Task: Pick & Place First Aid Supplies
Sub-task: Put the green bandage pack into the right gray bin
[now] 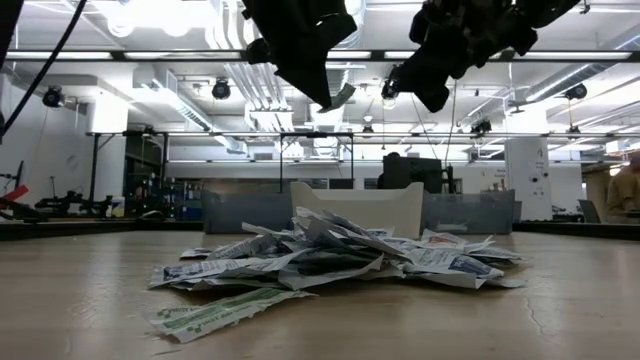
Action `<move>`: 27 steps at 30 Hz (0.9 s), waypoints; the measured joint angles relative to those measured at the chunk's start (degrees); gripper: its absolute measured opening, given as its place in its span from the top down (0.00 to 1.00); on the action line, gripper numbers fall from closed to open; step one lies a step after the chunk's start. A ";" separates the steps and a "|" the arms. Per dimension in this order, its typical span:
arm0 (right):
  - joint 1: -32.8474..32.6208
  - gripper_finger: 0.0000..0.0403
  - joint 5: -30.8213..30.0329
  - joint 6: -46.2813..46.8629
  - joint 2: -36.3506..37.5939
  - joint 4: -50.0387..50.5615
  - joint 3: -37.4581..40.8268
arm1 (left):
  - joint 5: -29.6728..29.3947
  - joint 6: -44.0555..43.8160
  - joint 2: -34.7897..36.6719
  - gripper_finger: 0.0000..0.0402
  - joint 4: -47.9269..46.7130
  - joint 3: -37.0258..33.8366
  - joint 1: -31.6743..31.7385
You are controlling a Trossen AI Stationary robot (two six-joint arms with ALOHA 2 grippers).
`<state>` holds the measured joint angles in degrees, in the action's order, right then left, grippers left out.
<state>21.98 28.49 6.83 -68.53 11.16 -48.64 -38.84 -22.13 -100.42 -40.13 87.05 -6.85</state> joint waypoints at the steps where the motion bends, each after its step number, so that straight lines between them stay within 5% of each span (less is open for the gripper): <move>1: 0.00 0.66 -0.02 -0.34 -0.49 0.02 -0.34 | -0.75 0.07 0.02 1.00 0.57 0.00 0.06; 11: 0.04 0.54 -1.83 -2.76 -7.44 -0.01 -8.08 | -3.49 6.64 0.09 1.00 9.09 0.04 2.74; 27: 0.52 0.57 -12.72 -8.12 -16.16 11.37 -21.46 | -4.77 10.60 0.17 1.00 8.97 2.92 5.81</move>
<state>22.50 15.77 -1.29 -84.69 22.52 -70.11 -43.61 -11.54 -100.25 -31.16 89.96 -1.04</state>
